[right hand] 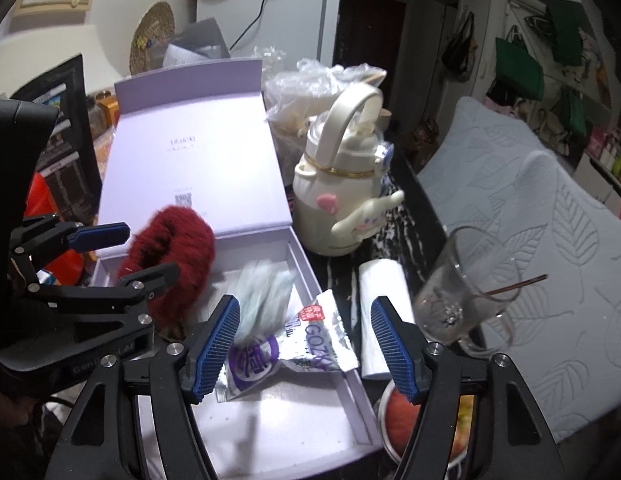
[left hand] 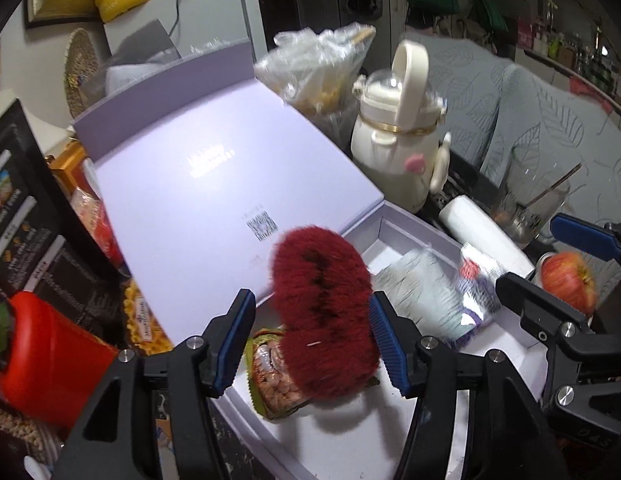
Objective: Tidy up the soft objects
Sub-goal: 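Lower the red ring with the left gripper while the right lowers the white pouch into the box, then open both grippers to release the ring and pouch into the box, then withdraw both grippers up and away from the gift box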
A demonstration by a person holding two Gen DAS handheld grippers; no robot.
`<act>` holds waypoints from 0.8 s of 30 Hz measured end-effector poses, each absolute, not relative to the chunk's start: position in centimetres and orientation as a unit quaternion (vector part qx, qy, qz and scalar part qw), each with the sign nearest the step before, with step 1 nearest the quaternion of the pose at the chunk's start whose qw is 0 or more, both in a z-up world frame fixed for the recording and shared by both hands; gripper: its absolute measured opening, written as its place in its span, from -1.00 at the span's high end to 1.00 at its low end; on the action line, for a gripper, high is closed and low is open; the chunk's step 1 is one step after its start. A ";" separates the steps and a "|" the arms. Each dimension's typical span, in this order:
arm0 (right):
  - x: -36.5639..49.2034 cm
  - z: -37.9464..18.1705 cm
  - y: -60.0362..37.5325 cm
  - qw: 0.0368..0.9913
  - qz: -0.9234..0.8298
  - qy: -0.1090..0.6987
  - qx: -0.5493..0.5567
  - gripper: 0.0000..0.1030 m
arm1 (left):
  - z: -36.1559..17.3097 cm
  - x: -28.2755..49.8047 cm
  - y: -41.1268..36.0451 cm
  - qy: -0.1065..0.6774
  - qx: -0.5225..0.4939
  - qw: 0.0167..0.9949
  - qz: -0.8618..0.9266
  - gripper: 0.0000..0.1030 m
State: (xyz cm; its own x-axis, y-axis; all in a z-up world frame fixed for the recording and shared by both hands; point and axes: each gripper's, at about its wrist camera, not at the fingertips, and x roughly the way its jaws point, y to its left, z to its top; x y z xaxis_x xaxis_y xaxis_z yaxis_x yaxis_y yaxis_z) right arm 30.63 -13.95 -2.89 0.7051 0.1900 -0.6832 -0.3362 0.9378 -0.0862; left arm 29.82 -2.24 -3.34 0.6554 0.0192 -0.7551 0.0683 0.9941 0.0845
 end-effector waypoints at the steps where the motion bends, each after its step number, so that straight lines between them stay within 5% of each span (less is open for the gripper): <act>1: 30.3 -2.5 -14.0 0.919 0.143 0.352 -0.102 -0.34 | -2.9 29.6 -2.2 0.411 0.052 0.910 -0.013 -0.13; 20: 20.6 8.1 -16.0 0.958 0.142 0.236 -0.077 -0.34 | 8.1 21.2 -2.5 0.305 0.042 0.951 -0.032 -0.14; 22: 19.3 9.0 -16.3 0.960 0.144 0.227 -0.073 -0.36 | 9.2 19.9 -2.4 0.293 0.039 0.955 -0.037 -0.24; 24: 17.9 9.7 -16.6 0.963 0.144 0.219 -0.071 -0.38 | 10.2 18.3 -2.5 0.279 0.040 0.959 -0.038 -0.66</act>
State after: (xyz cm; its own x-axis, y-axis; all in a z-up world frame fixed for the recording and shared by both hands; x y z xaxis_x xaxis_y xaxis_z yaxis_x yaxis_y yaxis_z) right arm 17.87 -16.62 9.69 0.8629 0.2458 -0.4416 -0.3077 0.9487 -0.0731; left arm 18.33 -2.55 10.17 0.8409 -0.0506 -0.5387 0.0951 0.9939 0.0552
